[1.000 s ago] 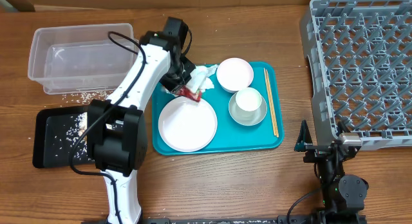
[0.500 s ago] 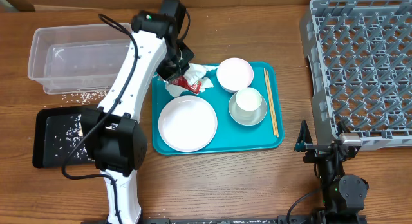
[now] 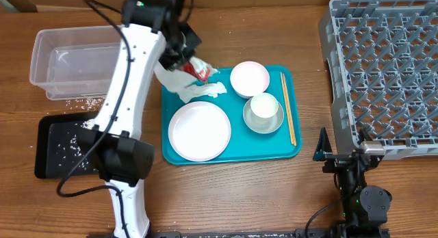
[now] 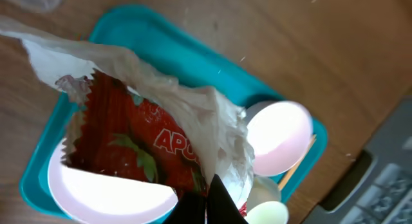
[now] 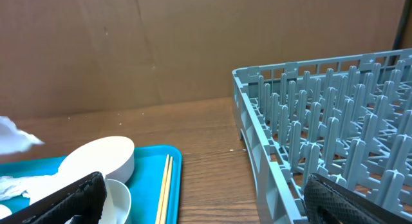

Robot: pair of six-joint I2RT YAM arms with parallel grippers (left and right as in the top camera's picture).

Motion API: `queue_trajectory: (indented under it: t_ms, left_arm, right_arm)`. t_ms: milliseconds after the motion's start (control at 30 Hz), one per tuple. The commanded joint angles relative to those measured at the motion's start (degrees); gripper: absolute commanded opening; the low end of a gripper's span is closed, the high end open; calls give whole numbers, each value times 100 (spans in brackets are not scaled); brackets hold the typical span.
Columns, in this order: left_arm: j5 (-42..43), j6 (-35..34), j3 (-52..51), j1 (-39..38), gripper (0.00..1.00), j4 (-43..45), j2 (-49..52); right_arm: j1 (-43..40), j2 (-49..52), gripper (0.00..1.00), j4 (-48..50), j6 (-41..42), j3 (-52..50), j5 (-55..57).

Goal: Sort waste into correct bins and load items into the dishwasher
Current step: 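Lift the wrapper and tissue and drop them into the clear bin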

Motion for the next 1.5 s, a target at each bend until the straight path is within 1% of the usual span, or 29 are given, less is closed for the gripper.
queue_trajectory:
  t_ms: [0, 233, 500, 733, 1033, 1300, 1467]
  left_arm:
    - [17, 192, 516, 295, 4, -79, 11]
    - [-232, 271, 1075, 890, 4, -96, 11]
    - [-1040, 271, 1064, 1709, 4, -109, 17]
    - [-1445, 271, 988, 2210, 4, -133, 17]
    - [-2098, 273, 262, 2302, 4, 470, 28]
    - [-2149, 278, -22, 2304, 7, 772, 28]
    - [-2151, 275, -68, 2295, 4, 767, 76]
  right_arm:
    - [-15, -57, 100, 39, -35, -59, 11]
    - [-15, -57, 100, 39, -35, -59, 11]
    - [-15, -57, 100, 39, -33, -59, 11]
    - [-15, -57, 100, 39, -33, -59, 11]
    - [-15, -57, 100, 39, -33, -59, 11]
    - [-15, -57, 100, 39, -33, -59, 11]
    - [-15, -57, 100, 39, -35, -59, 11]
